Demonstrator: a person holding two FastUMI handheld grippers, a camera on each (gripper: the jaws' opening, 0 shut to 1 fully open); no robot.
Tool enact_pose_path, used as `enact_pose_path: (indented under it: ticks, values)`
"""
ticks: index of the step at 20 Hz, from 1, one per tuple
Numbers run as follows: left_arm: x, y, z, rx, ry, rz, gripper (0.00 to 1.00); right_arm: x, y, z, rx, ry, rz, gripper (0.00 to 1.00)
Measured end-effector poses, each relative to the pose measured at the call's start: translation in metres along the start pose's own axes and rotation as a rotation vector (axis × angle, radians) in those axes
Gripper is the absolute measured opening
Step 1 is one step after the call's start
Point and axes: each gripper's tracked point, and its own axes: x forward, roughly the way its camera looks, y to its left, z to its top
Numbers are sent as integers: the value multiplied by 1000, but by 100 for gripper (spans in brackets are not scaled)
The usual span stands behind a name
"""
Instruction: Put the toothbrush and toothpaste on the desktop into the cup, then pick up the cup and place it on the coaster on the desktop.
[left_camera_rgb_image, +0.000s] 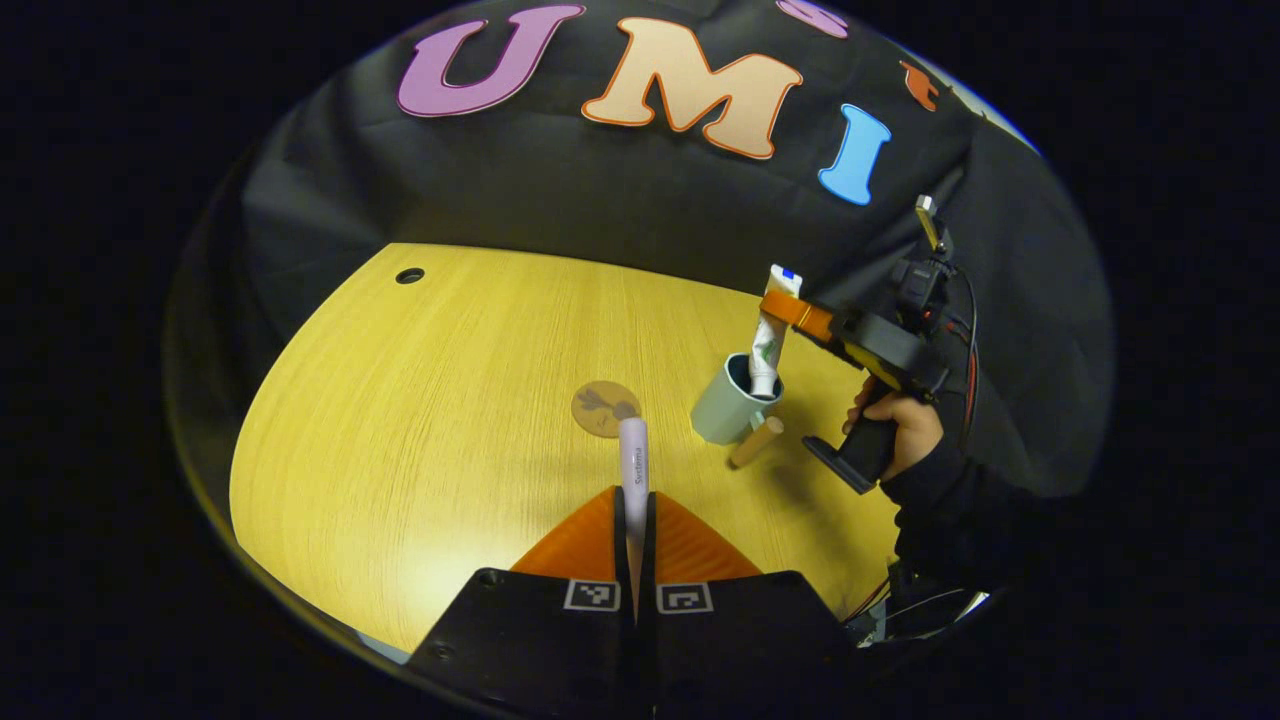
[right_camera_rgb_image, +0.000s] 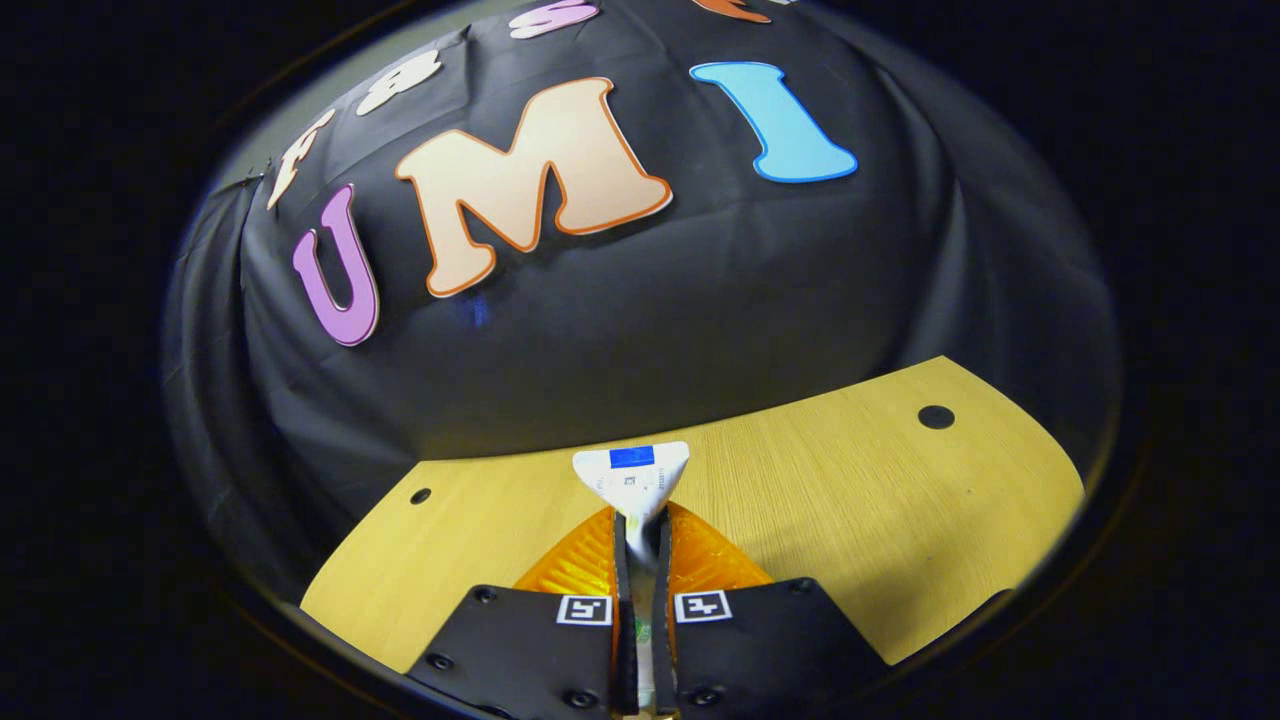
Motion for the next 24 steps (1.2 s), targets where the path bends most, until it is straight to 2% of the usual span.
enact_pose_path:
  ticks: [4, 7, 10, 11, 12, 15, 16, 17, 19, 22, 24]
  values:
    - [-5, -11, 23, 4, -17, 0, 0, 2, -3, -14, -56, 22, 4, 9]
    - [10, -29, 43, 5, -30, -12, 0, 1, 1, -24, -76, 42, 17, 13]
    - [31, -38, 58, 11, -30, -39, 0, -17, 3, -39, -94, 77, 26, 18]
    - [35, -42, 64, 13, -34, -47, 0, -23, 2, -48, -92, 103, 40, 26]
    - [39, -46, 71, 17, -37, -58, 0, -30, 2, -55, -84, 126, 51, 29]
    - [61, -60, 90, 26, -46, -90, 0, -56, -7, -56, -67, 126, 53, 100]
    - [67, -62, 95, 27, -48, -101, 0, -63, -13, -54, -66, 117, 46, 100]
    - [68, -65, 96, 26, -52, -114, 0, -74, -19, -50, -62, 108, 40, 96]
    - [75, -74, 105, 21, -79, -143, 0, -91, -32, -40, -43, 91, 27, 99]
    - [96, -86, 126, 8, -125, -176, 0, -115, -58, -31, -13, 75, -5, 96]
    - [111, -96, 139, 0, -150, -198, 0, -126, -75, -26, -11, 66, -32, 99]
